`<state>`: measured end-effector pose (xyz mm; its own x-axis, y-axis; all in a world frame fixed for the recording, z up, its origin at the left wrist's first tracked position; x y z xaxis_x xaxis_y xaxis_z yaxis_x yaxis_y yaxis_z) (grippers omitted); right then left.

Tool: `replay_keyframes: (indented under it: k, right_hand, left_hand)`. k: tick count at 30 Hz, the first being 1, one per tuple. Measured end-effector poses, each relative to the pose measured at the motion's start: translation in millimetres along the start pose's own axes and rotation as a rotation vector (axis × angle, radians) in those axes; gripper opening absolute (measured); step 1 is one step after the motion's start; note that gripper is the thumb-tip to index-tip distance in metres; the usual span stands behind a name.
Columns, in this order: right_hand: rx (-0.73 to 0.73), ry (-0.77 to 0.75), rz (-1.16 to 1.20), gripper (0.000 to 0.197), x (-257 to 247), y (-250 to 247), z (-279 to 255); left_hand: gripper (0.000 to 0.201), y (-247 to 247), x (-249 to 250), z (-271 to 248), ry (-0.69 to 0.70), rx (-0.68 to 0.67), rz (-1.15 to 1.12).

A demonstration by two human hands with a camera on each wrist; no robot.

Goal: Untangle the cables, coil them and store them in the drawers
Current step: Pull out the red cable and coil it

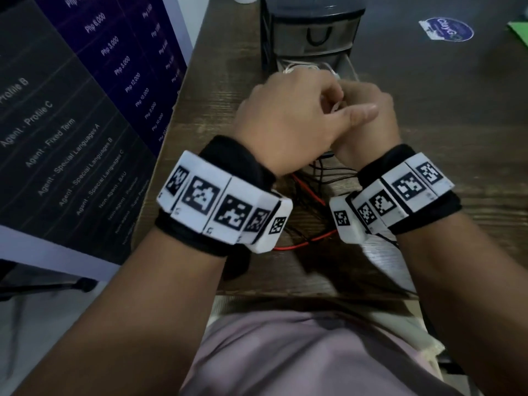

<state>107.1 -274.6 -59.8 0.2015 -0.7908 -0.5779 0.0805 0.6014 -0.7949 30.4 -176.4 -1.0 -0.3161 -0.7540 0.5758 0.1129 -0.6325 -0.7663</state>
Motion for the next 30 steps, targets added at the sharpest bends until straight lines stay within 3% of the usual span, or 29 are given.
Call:
replay_keyframes:
  k: [6,8,12,16,26,30]
  right_hand:
    - [-0.051,-0.105,0.170,0.022,-12.1,-8.6,-12.0]
    - [-0.114,-0.143,0.235,0.014,-11.0,-4.4,-14.8]
    - [-0.129,-0.131,0.371,0.020,-2.7,-9.4,-17.1]
    - [-0.169,-0.159,0.282,0.023,-4.2,-7.8,-20.2]
    - [-0.172,-0.022,0.175,0.040,10.3,-11.2,-9.5]
    - [-0.187,-0.011,0.098,0.032,22.4,-12.1,-6.0]
  left_hand:
    - [0.020,16.8,-20.0,8.9,-0.108,-0.205,0.066]
    - [0.017,12.1,-29.2,7.3,-0.124,-0.223,0.172]
    - [0.024,2.5,-44.5,5.9,-0.179,-0.190,0.199]
    - [0.050,-5.2,-44.6,3.1,-0.163,-0.079,0.099]
    - [0.047,-39.1,-25.3,-7.5,0.037,0.301,-0.477]
    - [0.042,-62.6,-38.8,-20.3,-0.020,0.506,-0.722]
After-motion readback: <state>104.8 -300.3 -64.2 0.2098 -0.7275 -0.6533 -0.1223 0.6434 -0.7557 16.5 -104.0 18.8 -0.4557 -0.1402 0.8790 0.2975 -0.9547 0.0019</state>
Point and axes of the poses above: each hand's wrist, its own z-axis towards the middle knuckle, its own y-axis out of the palm, x = y × z, the point moved 9 cm from there along z, towards the middle knuckle, and after that the axes turned 7 degrees about y, right-handed, at the moved point
